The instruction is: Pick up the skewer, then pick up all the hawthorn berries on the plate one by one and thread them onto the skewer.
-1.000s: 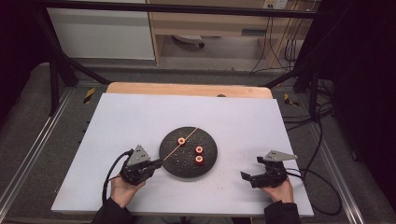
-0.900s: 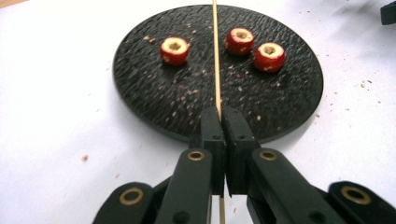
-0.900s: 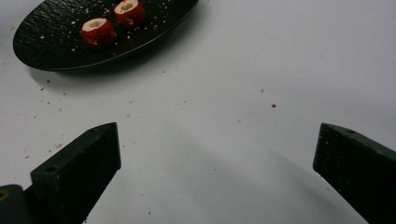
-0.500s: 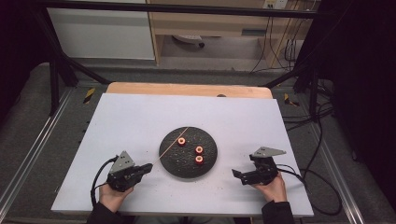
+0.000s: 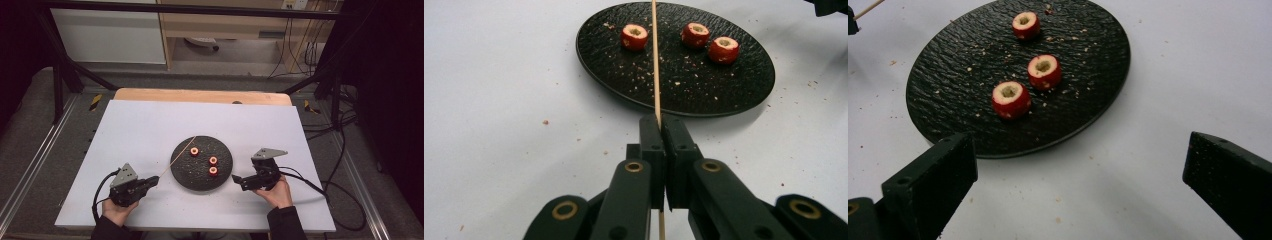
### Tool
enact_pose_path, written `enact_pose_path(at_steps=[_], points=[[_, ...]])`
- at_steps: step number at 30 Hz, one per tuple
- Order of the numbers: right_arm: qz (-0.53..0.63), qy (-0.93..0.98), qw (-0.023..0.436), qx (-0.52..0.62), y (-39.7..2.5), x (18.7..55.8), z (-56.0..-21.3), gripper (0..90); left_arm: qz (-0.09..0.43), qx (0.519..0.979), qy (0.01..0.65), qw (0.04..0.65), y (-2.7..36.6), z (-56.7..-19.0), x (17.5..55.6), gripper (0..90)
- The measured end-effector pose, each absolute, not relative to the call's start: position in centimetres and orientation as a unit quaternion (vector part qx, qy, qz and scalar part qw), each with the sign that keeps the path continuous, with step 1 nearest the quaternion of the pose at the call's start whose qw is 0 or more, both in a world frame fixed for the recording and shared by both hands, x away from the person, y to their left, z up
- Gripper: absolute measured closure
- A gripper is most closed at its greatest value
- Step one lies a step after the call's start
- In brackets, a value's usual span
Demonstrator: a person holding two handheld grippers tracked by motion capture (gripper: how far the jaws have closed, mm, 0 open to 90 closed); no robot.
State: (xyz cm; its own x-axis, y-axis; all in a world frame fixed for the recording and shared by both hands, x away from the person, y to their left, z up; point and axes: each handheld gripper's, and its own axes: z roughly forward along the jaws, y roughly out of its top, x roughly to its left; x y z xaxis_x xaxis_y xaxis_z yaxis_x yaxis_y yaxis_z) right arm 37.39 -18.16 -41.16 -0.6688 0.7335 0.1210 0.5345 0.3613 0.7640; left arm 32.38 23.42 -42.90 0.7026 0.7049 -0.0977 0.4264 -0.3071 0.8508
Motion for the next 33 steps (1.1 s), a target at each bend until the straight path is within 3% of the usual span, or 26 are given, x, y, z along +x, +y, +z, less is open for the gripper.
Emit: enact_pose_path(at_steps=[20,33], points=[[0.339,0.856,0.087,0.381,-12.2,40.1,-40.0,5.8,0.139,0.789,0.361,0.478,23.9,-43.3,32.5,88.2],[0.300,0.878,0.057,0.369,-9.2,41.5,-40.1,25.3,0.143,0.790,0.359,0.476,23.9,-43.3,32.5,88.1]])
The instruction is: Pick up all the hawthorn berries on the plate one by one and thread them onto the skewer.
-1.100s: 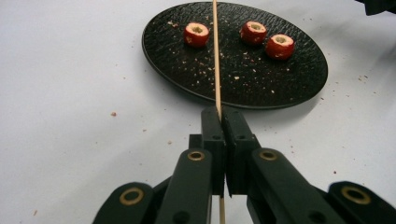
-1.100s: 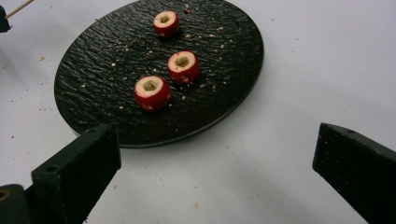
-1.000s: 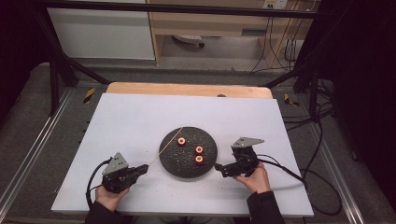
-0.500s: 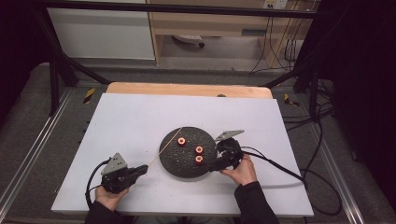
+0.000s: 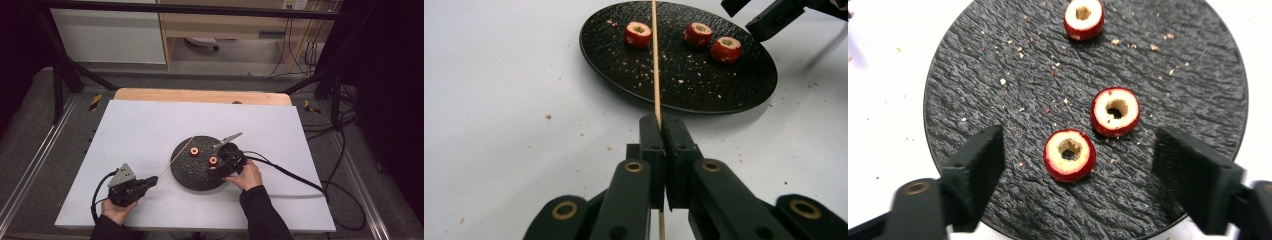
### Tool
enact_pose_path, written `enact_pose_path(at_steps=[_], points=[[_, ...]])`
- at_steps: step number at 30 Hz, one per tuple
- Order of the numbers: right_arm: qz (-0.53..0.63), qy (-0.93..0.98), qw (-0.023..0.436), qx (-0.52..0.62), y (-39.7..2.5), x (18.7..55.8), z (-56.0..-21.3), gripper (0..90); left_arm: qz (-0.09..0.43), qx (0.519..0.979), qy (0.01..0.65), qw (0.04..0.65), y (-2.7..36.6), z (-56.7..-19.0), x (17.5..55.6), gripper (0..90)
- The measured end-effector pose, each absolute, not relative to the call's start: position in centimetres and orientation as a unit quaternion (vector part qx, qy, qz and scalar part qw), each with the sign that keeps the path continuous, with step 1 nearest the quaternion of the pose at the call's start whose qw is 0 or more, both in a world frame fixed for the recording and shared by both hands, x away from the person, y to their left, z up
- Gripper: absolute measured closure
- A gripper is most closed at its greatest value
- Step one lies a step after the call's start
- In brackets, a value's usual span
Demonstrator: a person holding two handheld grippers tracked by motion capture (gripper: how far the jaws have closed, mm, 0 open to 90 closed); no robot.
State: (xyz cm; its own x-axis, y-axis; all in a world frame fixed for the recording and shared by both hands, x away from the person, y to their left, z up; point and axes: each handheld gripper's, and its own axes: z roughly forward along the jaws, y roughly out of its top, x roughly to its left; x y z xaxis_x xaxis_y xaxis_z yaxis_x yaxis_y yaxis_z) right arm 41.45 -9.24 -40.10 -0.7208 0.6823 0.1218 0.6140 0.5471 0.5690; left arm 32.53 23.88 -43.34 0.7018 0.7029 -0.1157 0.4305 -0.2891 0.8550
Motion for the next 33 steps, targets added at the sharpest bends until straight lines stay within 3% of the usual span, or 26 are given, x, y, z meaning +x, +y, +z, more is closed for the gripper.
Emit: enact_pose_path(at_steps=[7,19,33], points=[[0.286,0.877,0.013,0.386,-9.0,42.0,-40.4,39.6,0.143,0.790,0.358,0.476,23.9,-43.4,32.5,88.1],[0.258,0.889,-0.014,0.379,-8.5,43.1,-40.9,54.8,0.144,0.792,0.356,0.475,23.9,-43.3,32.5,88.2],[0.234,0.902,-0.023,0.361,-8.0,43.8,-41.1,60.0,0.145,0.794,0.356,0.472,23.8,-43.4,32.6,88.1]])
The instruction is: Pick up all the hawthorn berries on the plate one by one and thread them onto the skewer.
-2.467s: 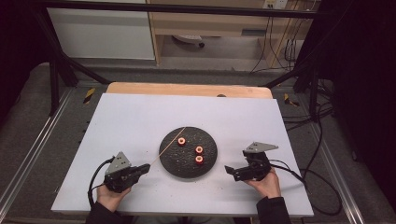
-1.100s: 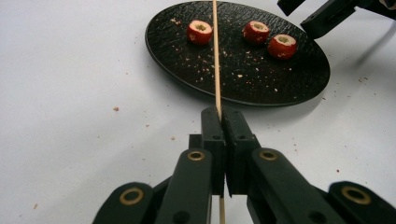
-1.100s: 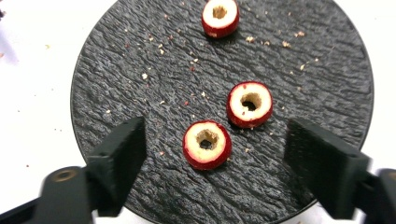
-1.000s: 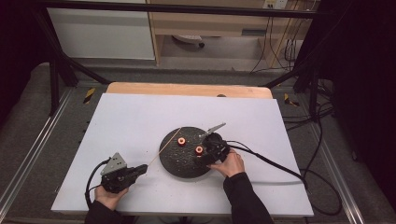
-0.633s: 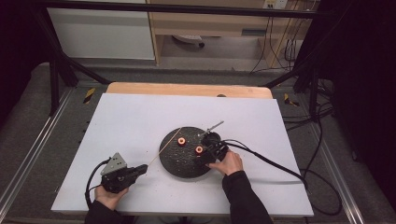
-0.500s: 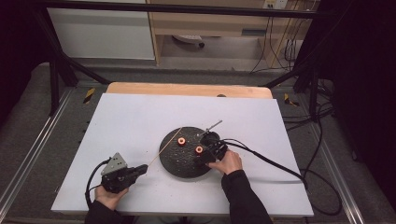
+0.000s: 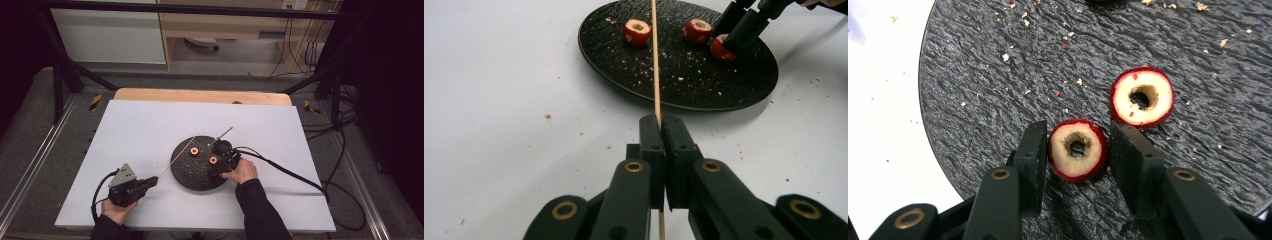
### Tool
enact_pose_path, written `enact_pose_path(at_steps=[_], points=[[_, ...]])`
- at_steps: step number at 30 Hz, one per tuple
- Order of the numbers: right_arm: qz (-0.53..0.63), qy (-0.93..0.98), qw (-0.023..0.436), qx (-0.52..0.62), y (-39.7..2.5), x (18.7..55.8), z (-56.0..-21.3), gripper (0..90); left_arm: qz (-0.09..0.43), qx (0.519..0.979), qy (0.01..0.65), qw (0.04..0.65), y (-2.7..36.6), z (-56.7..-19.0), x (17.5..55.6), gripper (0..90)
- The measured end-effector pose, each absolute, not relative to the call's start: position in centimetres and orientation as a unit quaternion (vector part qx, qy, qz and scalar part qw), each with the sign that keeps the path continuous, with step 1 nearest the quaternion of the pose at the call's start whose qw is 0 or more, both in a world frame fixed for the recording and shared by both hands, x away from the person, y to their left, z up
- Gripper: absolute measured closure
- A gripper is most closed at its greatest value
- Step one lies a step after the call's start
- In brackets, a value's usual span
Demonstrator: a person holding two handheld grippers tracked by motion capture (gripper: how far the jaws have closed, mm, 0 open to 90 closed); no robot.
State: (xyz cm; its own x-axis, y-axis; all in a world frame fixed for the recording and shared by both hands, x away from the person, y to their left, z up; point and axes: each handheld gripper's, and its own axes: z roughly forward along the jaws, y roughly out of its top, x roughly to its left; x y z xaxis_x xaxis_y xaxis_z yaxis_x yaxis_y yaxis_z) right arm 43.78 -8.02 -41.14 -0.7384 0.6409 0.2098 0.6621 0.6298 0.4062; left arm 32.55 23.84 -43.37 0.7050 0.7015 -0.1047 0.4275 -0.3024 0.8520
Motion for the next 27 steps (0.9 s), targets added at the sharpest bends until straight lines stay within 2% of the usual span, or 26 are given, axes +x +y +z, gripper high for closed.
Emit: enact_pose_path(at_steps=[14,27], points=[[-0.226,-0.902,0.028,-0.367,-7.9,43.9,-40.9,60.9,0.146,0.794,0.355,0.471,23.8,-43.3,32.5,88.1],[-0.287,-0.881,0.010,-0.376,-9.2,42.9,-38.4,61.1,0.148,0.793,0.356,0.471,23.8,-43.3,32.4,88.1]])
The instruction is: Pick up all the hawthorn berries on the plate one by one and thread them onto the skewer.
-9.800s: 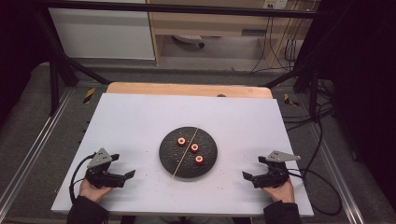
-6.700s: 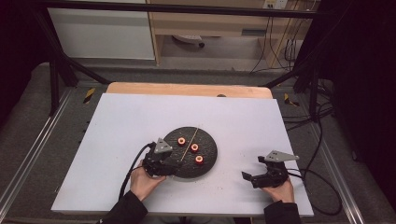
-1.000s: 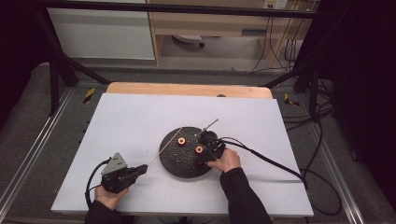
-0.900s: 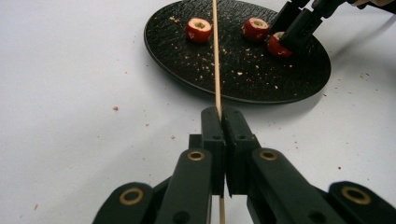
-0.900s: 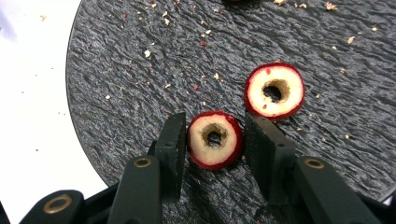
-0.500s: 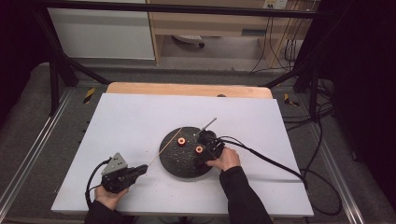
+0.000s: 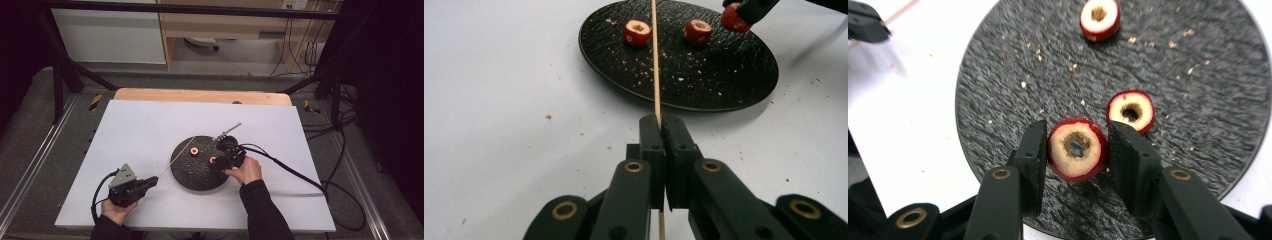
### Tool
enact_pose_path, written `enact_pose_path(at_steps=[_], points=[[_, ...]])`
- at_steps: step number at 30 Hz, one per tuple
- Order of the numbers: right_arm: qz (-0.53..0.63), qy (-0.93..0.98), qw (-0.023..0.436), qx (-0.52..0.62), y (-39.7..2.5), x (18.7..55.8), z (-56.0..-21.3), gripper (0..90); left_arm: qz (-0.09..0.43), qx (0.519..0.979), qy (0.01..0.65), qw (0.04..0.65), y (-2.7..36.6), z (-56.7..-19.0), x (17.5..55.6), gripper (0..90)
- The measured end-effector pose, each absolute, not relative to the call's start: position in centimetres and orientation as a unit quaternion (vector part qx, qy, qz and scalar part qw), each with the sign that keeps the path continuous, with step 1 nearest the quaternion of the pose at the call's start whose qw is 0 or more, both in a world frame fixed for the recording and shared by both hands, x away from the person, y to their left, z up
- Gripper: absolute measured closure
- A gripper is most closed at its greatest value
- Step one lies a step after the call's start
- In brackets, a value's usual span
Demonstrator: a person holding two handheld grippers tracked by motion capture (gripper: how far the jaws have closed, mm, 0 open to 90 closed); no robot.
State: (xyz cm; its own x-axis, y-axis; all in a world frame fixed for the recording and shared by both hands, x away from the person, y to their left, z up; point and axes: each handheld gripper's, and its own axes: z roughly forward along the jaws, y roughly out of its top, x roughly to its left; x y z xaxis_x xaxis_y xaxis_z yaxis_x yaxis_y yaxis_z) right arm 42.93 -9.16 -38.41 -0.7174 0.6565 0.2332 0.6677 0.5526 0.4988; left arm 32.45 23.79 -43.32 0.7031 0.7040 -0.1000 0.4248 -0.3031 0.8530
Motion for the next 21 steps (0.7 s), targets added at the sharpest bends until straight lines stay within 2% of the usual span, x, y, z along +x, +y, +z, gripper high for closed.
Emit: enact_pose_path(at_steps=[21], points=[[-0.438,-0.807,-0.004,-0.397,-12.4,41.4,-36.6,61.3,0.152,0.790,0.358,0.474,23.6,-43.3,32.3,88.1]])
